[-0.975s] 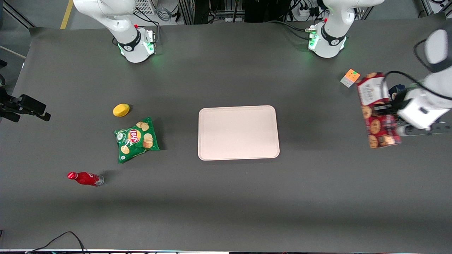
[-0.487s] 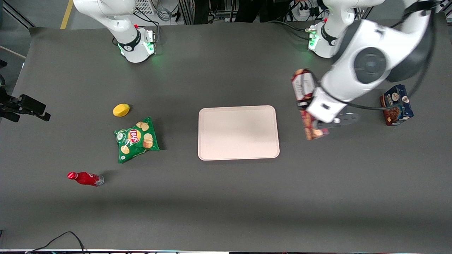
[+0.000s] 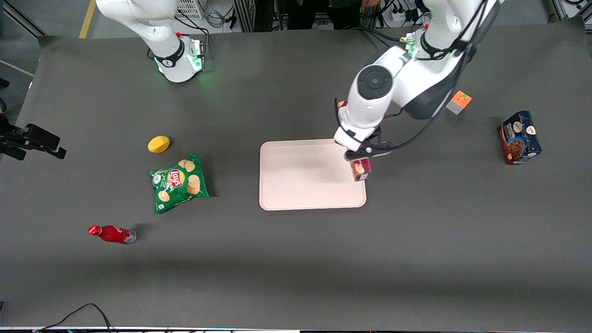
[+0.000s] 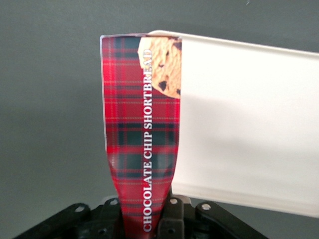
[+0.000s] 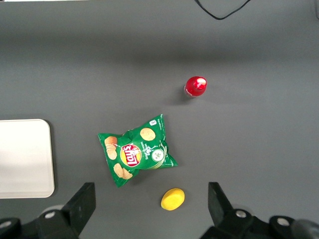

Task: Place red cookie box on tray
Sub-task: 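Carry the red box with the left gripper over the white tray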

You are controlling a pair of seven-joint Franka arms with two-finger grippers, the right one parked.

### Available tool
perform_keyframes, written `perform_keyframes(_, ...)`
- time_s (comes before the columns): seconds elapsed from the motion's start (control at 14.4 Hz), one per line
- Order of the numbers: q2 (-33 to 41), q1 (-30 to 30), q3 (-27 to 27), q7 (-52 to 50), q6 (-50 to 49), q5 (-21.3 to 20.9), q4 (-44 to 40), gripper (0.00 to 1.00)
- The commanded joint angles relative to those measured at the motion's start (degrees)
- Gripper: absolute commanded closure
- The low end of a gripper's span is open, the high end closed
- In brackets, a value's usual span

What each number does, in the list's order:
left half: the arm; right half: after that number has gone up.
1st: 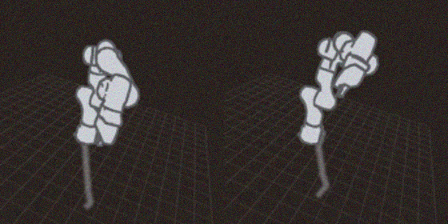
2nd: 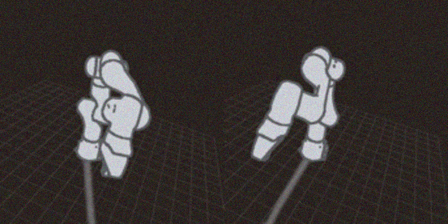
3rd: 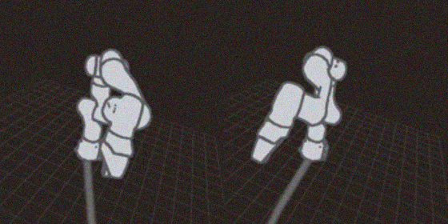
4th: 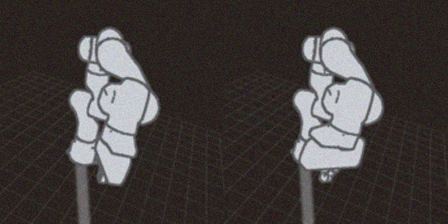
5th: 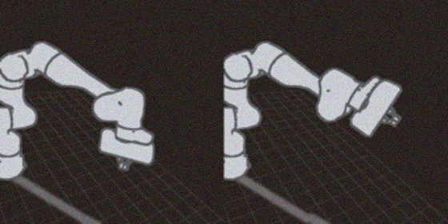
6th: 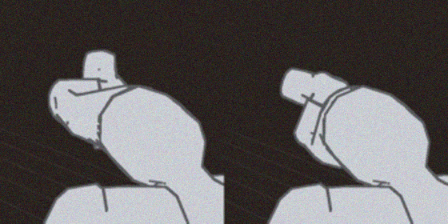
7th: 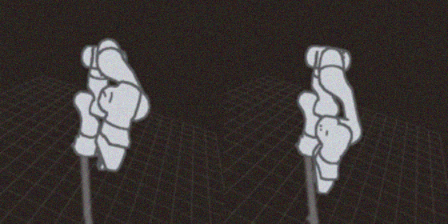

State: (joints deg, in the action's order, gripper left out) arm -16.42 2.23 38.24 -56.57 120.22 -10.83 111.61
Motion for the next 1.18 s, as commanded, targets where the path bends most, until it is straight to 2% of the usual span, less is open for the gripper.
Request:
perform_keyframes(0.0,-7.7,1.6,1.4,-14.1,6.2,-14.4,0.1,0.87)
perform_keyframes(0.14,-12.7,1.6,2.0,-18.6,9.1,-22.3,-0.3,0.88)
perform_keyframes(0.21,-14.2,1.6,2.0,-18.8,11.1,-24.7,-0.3,0.88)
perform_keyframes(0.42,-17.9,1.5,1.9,-18.4,13.3,-28.7,-1.1,0.88)
perform_keyframes(1.11,-22.5,1.3,1.5,-14.1,13.4,-29.0,-5.5,0.89)
